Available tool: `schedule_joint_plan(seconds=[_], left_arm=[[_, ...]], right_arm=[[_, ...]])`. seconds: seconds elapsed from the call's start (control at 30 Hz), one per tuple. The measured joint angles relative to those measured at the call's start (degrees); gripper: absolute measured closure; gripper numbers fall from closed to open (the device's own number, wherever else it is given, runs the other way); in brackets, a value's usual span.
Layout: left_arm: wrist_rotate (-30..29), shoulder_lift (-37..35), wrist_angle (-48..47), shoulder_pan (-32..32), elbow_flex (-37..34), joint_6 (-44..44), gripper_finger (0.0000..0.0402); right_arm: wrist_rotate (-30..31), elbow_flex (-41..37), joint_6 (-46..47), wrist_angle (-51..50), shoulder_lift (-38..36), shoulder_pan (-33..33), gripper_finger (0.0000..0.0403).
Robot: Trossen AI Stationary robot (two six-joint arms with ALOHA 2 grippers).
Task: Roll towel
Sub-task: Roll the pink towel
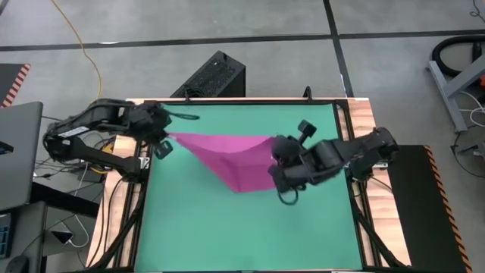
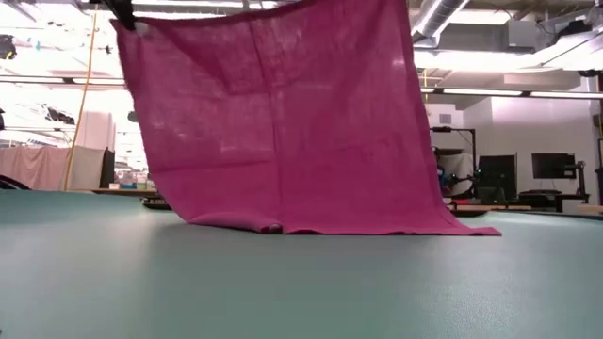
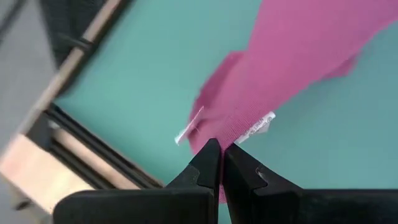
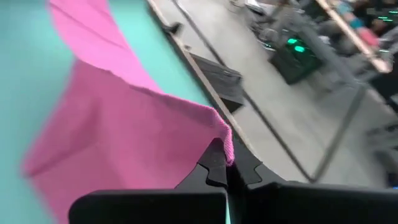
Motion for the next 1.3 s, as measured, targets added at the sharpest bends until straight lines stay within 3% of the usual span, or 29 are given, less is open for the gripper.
schedule_joint_plan(seconds=[0.13,0.47,0.63,0.83,1.1,1.3], left_arm=[[2.71,-1.37,-0.1,-7.6,0.0,-8.08,0.0401],[0.85,1.4,4.54,-27.01,1.49,-21.09,0.0401],[-3.87,6.03,4.75,-34.12,9.64,-23.79,0.0401],[-11.13,13.68,0.16,-40.91,25.3,-27.74,0.0401],[-11.78,19.63,-1.12,-40.76,38.75,-26.99,0.0401],[-16.78,17.39,-1.12,-33.45,39.67,-18.99,0.0401]], right_arm=[[0.07,1.26,3.98,0.52,0.07,5.73,0.0396],[5.62,5.47,4.42,4.6,0.15,17.35,0.0396],[7.02,9.13,2.71,4.62,0.13,20.32,0.0396],[7.3,11.73,0.09,4.19,0.13,22.3,0.0396],[8.86,14.33,0.93,-0.49,-0.97,21.26,0.0396],[8.05,14.33,-3.44,-0.54,-3.02,12.93,0.0396]])
